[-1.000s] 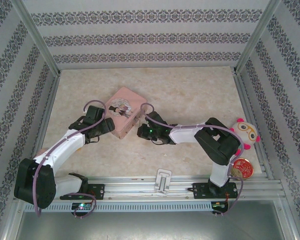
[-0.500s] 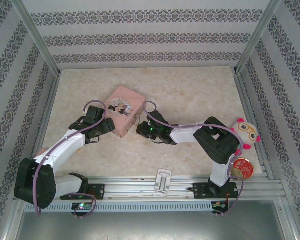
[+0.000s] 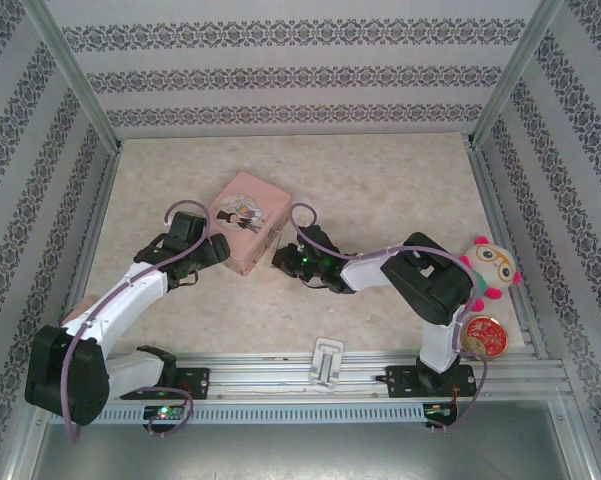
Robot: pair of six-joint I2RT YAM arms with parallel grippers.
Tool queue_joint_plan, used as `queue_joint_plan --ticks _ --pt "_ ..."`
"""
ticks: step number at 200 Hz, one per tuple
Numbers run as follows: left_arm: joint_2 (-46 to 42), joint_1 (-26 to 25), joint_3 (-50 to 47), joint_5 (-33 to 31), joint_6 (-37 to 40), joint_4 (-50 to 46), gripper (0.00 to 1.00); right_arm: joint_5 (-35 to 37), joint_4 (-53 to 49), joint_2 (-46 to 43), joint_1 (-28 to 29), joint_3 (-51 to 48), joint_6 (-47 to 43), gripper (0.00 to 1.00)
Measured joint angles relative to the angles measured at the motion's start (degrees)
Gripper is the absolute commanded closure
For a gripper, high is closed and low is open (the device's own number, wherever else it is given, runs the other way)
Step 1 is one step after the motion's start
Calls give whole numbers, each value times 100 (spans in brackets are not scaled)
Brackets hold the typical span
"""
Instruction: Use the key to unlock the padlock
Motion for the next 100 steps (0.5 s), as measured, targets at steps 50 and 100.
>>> queue_joint_plan --ticks 50,100 --pt "33 0 -7 0 -20 140 1 -2 481 212 0 -55 289 100" --pt "273 0 -7 0 -15 229 1 4 713 262 -11 -94 492 100"
